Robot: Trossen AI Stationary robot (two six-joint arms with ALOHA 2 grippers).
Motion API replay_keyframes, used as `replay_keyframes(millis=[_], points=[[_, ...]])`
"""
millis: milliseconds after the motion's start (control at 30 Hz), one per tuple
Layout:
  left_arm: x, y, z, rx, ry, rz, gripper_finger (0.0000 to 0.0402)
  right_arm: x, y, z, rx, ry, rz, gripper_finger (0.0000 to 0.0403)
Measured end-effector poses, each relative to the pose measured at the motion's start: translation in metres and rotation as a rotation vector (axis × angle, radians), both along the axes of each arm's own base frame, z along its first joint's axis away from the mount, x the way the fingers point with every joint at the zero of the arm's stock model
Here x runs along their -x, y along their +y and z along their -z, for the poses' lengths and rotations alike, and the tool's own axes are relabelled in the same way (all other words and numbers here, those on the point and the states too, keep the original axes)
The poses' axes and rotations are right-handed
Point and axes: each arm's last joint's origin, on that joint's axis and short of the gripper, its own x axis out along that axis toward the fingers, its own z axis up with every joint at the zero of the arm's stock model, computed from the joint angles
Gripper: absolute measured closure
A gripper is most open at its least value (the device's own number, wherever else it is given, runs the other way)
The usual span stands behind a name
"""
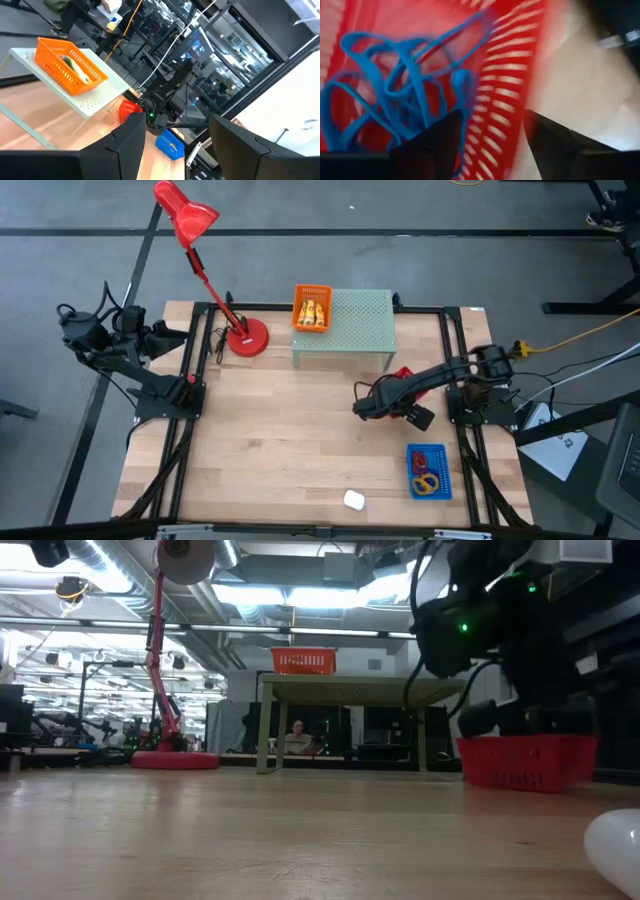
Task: Pick & Place Office Desk Supplies
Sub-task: Put the red bin on the shelf
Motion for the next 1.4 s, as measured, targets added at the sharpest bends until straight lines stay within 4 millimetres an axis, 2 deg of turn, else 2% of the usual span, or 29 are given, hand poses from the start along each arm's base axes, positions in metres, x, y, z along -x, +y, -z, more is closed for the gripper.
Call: replay_keyframes(millis=[100,200,300,400,433,600,800,1133,1267,1400], points=[[0.000,0.000,0.000,0.020,-0.001,-0.011,0.0185,0.001,-0.001,0.009,0.003,-0.030,0.005,0.0200],[0.000,0.001,0.000,0.030,-0.002,-0.032,0.0185,0.001,-0.001,0.010,0.007,-0.047,-0.004,0.0235],[0.000,0.001,0.000,0.033,-0.003,-0.042,0.0185,0.002,-0.001,0.005,-0.006,-0.072,-0.033,0.0299],[0.000,0.002,0.000,0.037,-0.004,-0.061,0.0185,0.001,0.000,-0.013,-0.002,-0.119,-0.083,0.0377],[0.000,0.002,0.000,0.039,-0.004,-0.066,0.0185,0.002,0.001,-0.020,-0.002,-0.135,-0.096,0.0388],[0.000,0.002,0.000,0.040,-0.004,-0.078,0.0185,0.002,0.005,-0.049,-0.010,-0.144,-0.115,0.0393],[0.000,0.002,0.000,0.023,-0.001,-0.089,0.0185,-0.013,0.019,-0.086,0.013,-0.242,-0.183,0.0398],[0.000,0.002,0.000,0.000,0.003,-0.086,0.0185,-0.024,0.039,-0.161,0.077,-0.404,-0.291,0.0401],[0.000,0.002,0.000,-0.023,0.007,-0.086,0.0185,-0.029,0.042,-0.193,0.193,-0.516,-0.450,0.0401],[0.000,0.002,0.000,-0.034,0.008,-0.086,0.0185,-0.034,0.031,-0.221,0.229,-0.549,-0.640,0.0402]])
